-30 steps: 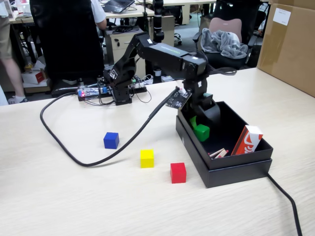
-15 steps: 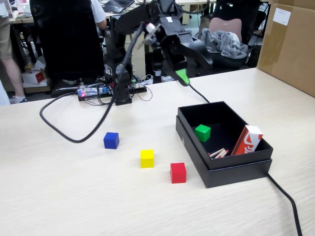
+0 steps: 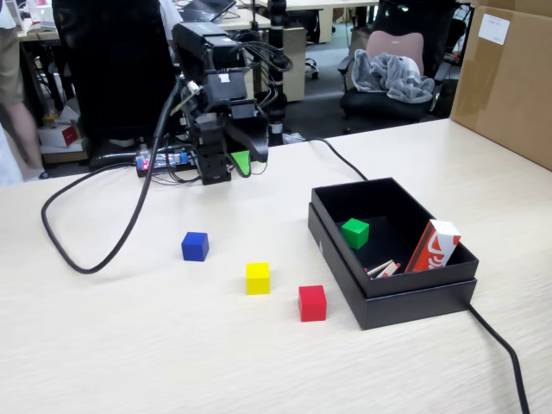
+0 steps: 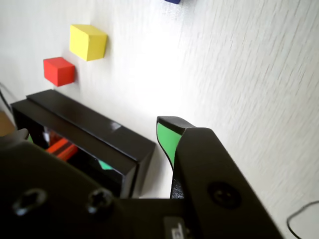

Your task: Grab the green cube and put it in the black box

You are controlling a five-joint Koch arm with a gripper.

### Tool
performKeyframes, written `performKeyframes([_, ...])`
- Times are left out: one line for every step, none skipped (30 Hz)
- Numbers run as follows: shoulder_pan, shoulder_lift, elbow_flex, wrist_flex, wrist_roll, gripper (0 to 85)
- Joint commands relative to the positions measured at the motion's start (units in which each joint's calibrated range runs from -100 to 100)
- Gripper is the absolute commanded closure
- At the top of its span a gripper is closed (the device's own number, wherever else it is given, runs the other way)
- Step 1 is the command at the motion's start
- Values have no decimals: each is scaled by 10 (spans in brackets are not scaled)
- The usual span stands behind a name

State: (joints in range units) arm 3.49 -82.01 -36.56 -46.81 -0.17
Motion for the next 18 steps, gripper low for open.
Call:
performKeyframes([-8, -64, -55, 80, 4, 360])
performKeyframes([-10, -73, -72, 87, 4, 360])
performKeyframes([-12, -80, -92, 100, 4, 360])
performKeyframes([-14, -82, -111, 114, 4, 360])
performKeyframes([-18, -89, -146, 132, 3, 359])
performKeyframes([-19, -93, -161, 138, 3, 356])
performKeyframes([-22, -103, -191, 147, 3, 354])
performKeyframes([-23, -108, -208, 158, 3, 352])
performKeyframes([-26, -115, -240, 177, 3, 352])
performKeyframes([-27, -121, -258, 191, 3, 352])
performKeyframes([-28, -126, -278, 209, 2, 352])
performKeyframes([-32, -133, -313, 244, 0, 354])
performKeyframes([-34, -136, -332, 263, 0, 354])
performKeyframes([-36, -141, -350, 281, -1, 354])
performKeyframes([-37, -146, -367, 297, -1, 354])
performKeyframes([-37, -147, -382, 311, -4, 355])
performKeyframes([-37, -147, -396, 329, -5, 356])
performKeyframes([-38, -147, -410, 346, -8, 358])
